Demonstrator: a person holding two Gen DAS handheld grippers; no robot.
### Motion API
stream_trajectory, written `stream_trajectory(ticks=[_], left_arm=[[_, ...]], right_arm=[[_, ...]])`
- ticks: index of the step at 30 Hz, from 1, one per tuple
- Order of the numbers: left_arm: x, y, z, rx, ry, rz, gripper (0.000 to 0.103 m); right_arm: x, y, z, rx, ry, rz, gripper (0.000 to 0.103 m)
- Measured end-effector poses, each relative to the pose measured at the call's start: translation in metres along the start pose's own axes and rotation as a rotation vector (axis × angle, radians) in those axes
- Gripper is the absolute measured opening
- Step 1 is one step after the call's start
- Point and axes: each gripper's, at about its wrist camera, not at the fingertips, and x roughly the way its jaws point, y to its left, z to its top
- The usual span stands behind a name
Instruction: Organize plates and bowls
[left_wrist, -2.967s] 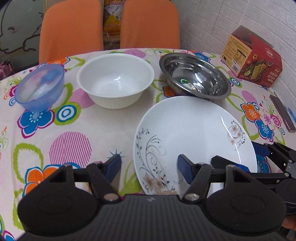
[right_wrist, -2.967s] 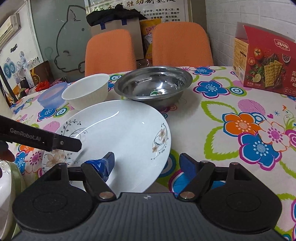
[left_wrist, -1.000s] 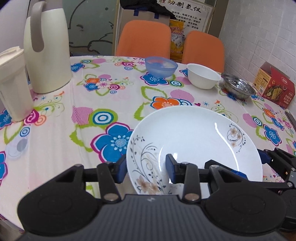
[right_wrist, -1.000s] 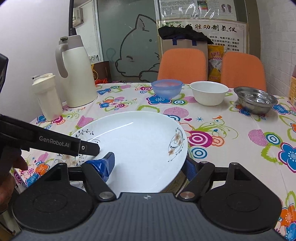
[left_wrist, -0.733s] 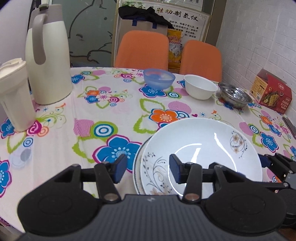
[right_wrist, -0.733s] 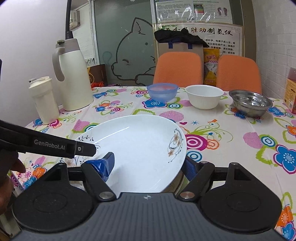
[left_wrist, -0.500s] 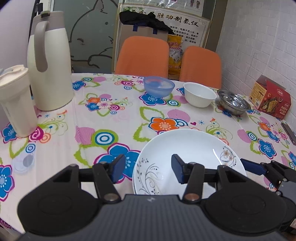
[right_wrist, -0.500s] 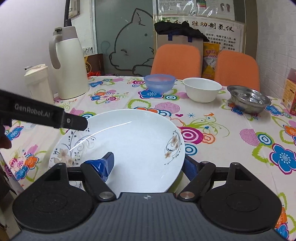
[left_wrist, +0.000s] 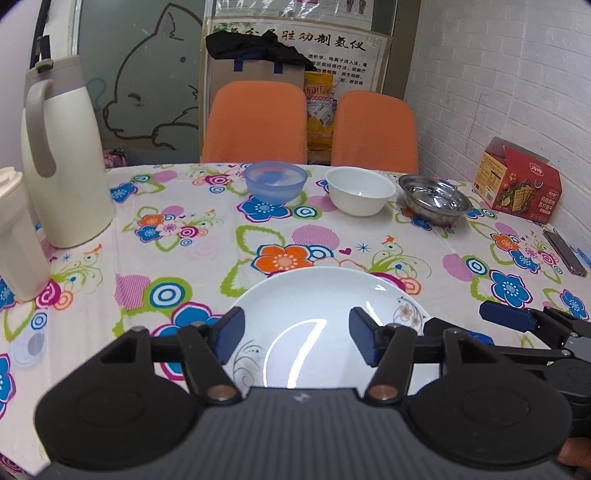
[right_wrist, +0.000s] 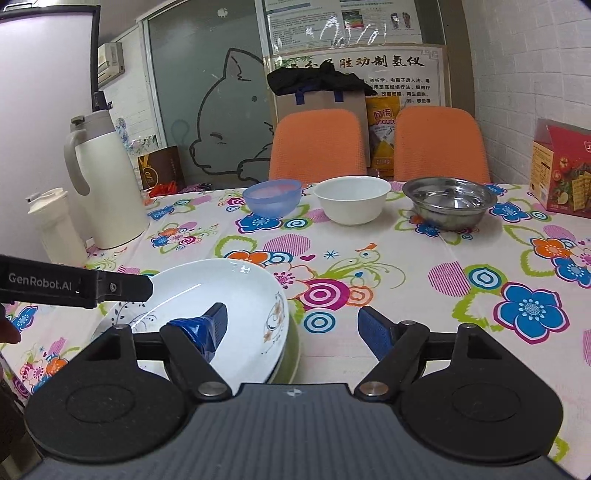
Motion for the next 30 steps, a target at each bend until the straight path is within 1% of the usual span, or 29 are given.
stream_trajectory(ticks=[9,12,15,17,19,20,22,25,28,29,30], left_arm=[[-0.007,-0.021,-0.002,0.031,-0.003,-0.007,0.063],[-0.009,-0.027,-0.005,0.042,-0.003,-0.017,0.063],[-0.011,-0.034,-0.006,0.053,-0.004,-0.030,0.063],[-0.014,-0.038,-0.008,0.060,-0.007,-0.034,0.063],[-0.016,-0.040,-0.010,0.063,-0.009,-0.037,0.063],[-0.017,-0.041,-0.011,0.062,-0.010,-0.039,0.064],[-0.019,-0.042,-0.012,0.060,-0.012,-0.044,0.064],[-0.022,-0.044,-0.014,0.062,-0.014,-0.048,0.064],[-0.021,-0.046,-0.015,0.065,-0.007,-0.052,0.065],[-0.019,-0.046,-0.015,0.066,-0.002,-0.054,0.065],[-0.016,-0.047,-0.014,0.067,0.002,-0.055,0.065]], right_arm=[[-0.016,-0.022,-0.003,0.060,-0.003,-0.034,0.065],[-0.023,-0.029,-0.004,0.096,-0.003,-0.065,0.065],[-0.036,-0.036,-0.003,0.154,-0.028,-0.096,0.065],[-0.047,-0.039,-0.004,0.183,-0.066,-0.067,0.065],[-0.061,-0.042,-0.007,0.208,-0.144,-0.003,0.065],[-0.066,-0.043,-0.008,0.218,-0.174,0.015,0.065],[-0.072,-0.044,-0.008,0.239,-0.197,0.026,0.065],[-0.070,-0.047,-0.008,0.255,-0.162,0.055,0.065],[-0.064,-0.050,-0.011,0.261,-0.073,0.081,0.065],[-0.063,-0.051,-0.013,0.256,-0.048,0.073,0.065],[-0.063,-0.052,-0.016,0.252,-0.044,0.055,0.065]])
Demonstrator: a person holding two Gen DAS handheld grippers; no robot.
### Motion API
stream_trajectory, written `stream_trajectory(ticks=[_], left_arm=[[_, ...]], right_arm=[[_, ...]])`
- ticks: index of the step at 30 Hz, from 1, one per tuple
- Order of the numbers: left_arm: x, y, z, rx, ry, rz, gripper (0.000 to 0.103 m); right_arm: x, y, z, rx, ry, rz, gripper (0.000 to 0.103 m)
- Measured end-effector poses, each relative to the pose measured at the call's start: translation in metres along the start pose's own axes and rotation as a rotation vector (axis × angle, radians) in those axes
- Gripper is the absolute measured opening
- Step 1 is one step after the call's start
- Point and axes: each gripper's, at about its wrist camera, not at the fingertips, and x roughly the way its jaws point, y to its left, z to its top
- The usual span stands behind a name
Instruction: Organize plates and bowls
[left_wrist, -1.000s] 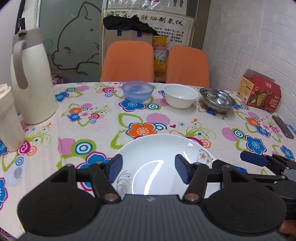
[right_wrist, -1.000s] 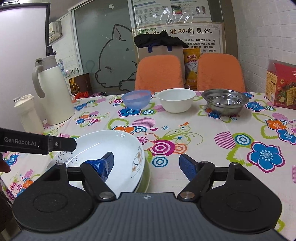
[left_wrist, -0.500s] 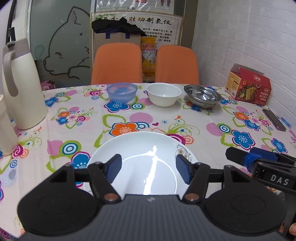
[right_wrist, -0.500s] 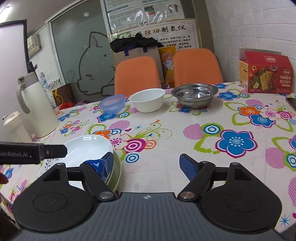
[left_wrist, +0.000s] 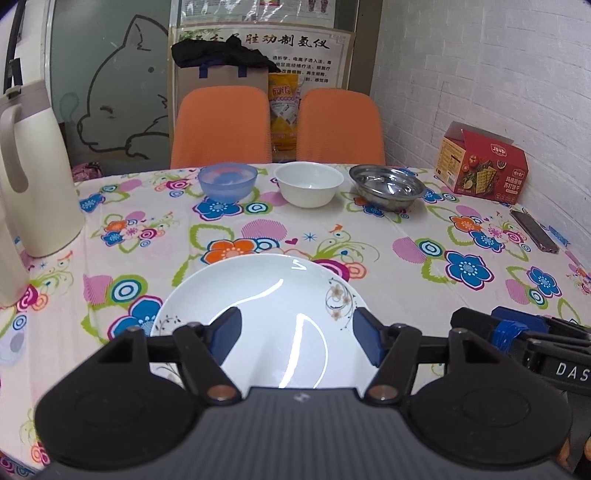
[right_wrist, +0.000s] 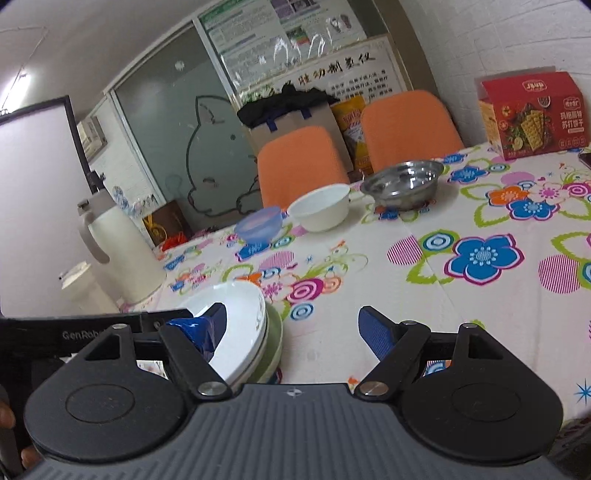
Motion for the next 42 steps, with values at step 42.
stream_trajectory(ticks=[42], left_arm=[[0.145,-0.066,0.237,0.009,0.105,-0.169,0.069]], right_arm=[[0.086,-0.132,0.202,-0.104,-0.024,-0.242,0.065]])
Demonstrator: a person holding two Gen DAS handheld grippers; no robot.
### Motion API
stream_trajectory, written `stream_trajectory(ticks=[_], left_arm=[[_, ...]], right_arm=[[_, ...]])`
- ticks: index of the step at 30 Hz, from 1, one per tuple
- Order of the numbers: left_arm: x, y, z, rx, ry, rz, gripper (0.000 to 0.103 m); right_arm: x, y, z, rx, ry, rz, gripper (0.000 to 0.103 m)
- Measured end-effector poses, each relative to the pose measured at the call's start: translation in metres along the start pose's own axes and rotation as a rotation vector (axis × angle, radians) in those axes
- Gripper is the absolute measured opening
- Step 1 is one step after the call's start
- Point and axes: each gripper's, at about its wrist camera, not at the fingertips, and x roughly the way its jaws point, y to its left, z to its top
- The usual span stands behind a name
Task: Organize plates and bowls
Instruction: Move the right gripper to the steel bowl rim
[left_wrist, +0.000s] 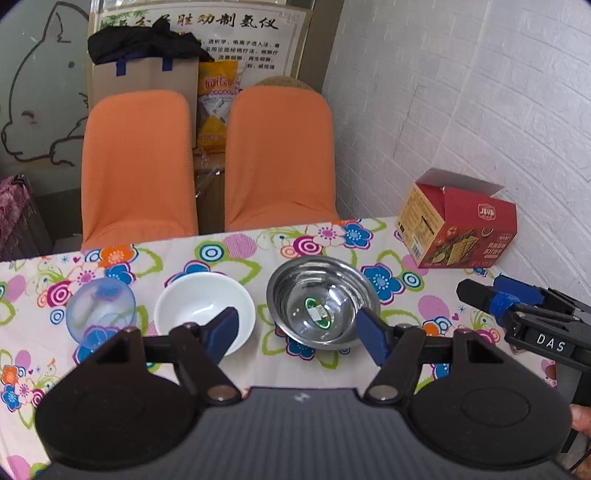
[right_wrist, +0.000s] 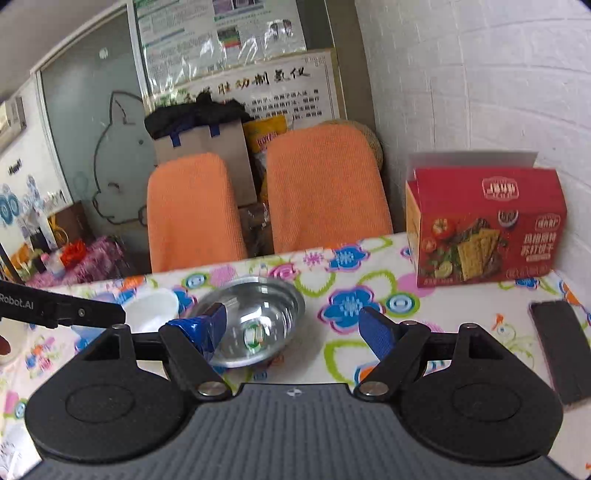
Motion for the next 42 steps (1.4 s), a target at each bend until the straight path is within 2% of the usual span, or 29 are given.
stream_trajectory(ticks=[3,6,8,11,13,15,17,19,21,26,33,35,36,41,42], left_arm=[[-0.021,-0.015,0.031,0.030,-0.021,0.001,0.069],[-0.043,-0.030,0.076,0.050,-0.088,-0.009,0.069],[-0.053,-0.036,0.098,0.056,-0.147,-0.011,0.071],[-0.043,-0.033,0.093,0.081,-0.164,-0.006,0.073],[-0.020,-0.023,0.073,0.067,-0.122,-0.040,0.073],[0.016,-0.014,0.053,0.056,-0.029,-0.057,0.073],[0.055,-0.009,0.039,0.082,0.052,-0.061,0.073],[0.087,-0.004,0.037,0.096,0.115,-0.025,0.073],[0.114,0.003,0.043,0.107,0.165,-0.040,0.073],[0.175,0.016,0.050,0.105,0.277,-0.043,0.073],[0.229,0.014,0.042,0.152,0.342,-0.023,0.073],[0.239,0.015,0.038,0.155,0.352,-0.017,0.065],[0.244,0.015,0.036,0.158,0.367,-0.020,0.056],[0.256,0.014,0.030,0.177,0.369,0.009,0.055],[0.257,0.014,0.030,0.178,0.366,0.014,0.054]], right_arm=[[-0.014,0.009,0.023,-0.012,-0.024,0.032,0.065],[-0.024,0.026,0.073,-0.039,-0.051,0.087,0.065],[-0.031,0.039,0.112,-0.065,-0.105,0.059,0.065],[-0.030,0.053,0.144,-0.140,-0.152,-0.016,0.065],[-0.019,0.052,0.135,-0.184,-0.137,-0.041,0.066],[0.001,0.041,0.109,-0.170,-0.095,-0.015,0.066],[0.032,0.028,0.078,-0.131,0.004,0.025,0.066],[0.071,0.016,0.047,-0.096,0.133,0.036,0.066],[0.104,0.009,0.026,-0.089,0.224,0.022,0.065],[0.148,-0.002,0.012,-0.105,0.307,0.001,0.065],[0.174,-0.008,0.000,-0.136,0.376,-0.001,0.065],[0.180,-0.006,-0.006,-0.146,0.391,0.013,0.066],[0.182,-0.004,-0.009,-0.157,0.393,0.016,0.066],[0.200,0.006,-0.023,-0.206,0.434,0.028,0.068],[0.199,0.009,-0.024,-0.231,0.420,0.024,0.067]])
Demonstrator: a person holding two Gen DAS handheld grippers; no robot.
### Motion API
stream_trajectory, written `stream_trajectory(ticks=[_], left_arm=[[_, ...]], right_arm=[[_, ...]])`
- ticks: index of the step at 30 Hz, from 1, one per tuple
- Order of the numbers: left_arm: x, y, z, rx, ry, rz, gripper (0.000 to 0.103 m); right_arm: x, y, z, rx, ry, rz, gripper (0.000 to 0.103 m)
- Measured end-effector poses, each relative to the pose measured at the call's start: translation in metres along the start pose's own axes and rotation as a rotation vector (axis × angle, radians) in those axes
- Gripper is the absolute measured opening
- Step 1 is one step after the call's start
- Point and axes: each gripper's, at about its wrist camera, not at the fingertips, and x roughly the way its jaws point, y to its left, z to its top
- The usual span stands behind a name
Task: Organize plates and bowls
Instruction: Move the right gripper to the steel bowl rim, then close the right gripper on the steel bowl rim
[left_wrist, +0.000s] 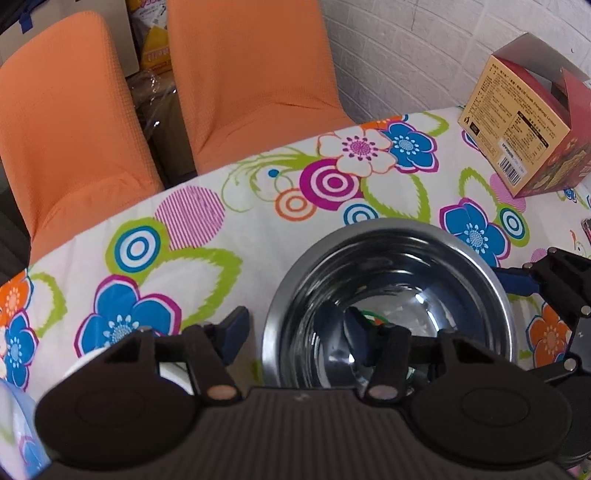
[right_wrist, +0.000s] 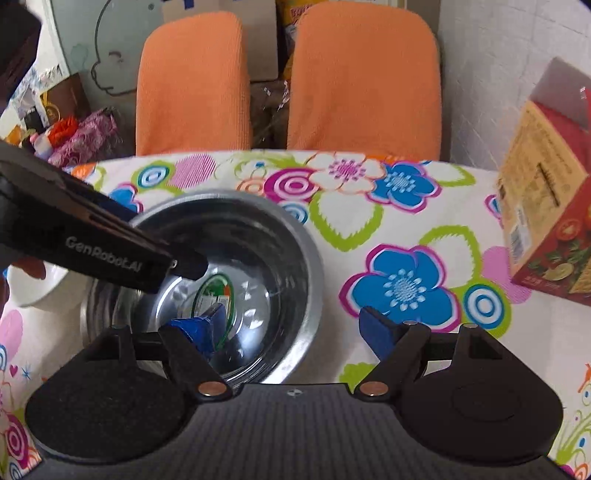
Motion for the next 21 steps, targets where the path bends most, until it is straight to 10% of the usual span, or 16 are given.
stream_trajectory(ticks=[13,21], left_arm=[[-0.002,-0.004,-0.004,0.026,-0.026,0.009,0.054],[-0.009,-0.003,-0.007,-0.012,-0.032,-0.007,0.032]], right_arm=[[-0.002,0.000,-0.005,-0.012,-0.065,0.013,0.070],[-0.004,0.007,-0.007,-0.101,-0.082,0.080,0.046]])
